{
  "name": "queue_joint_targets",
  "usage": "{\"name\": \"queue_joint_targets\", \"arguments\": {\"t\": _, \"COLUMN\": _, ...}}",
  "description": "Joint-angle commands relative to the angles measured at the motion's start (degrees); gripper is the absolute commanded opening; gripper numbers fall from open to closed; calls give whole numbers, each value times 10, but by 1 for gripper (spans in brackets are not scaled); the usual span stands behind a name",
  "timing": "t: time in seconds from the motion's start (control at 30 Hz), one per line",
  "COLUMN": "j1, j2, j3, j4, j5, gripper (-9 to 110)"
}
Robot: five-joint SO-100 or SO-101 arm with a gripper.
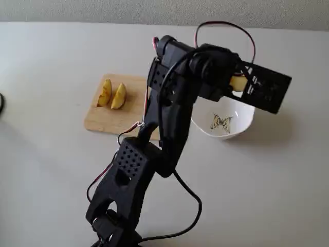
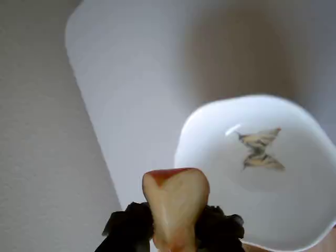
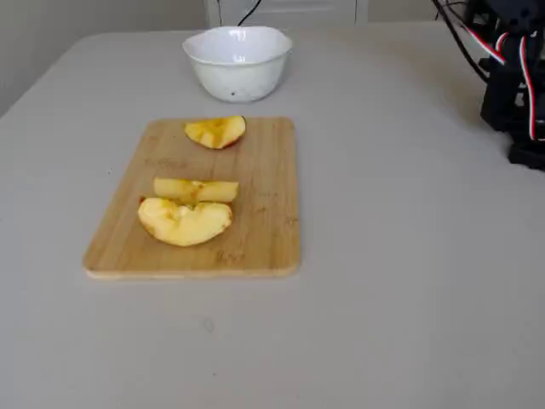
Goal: Pick up the second from the right apple slice from the cutting board and place it into the bowl
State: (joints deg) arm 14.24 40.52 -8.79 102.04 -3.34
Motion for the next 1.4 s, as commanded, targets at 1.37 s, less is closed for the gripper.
{"name": "queue_joint_targets", "arguments": {"t": 1.37, "j1": -116, "j2": 173, "j3": -11, "j4": 25, "j5": -12, "gripper": 0}}
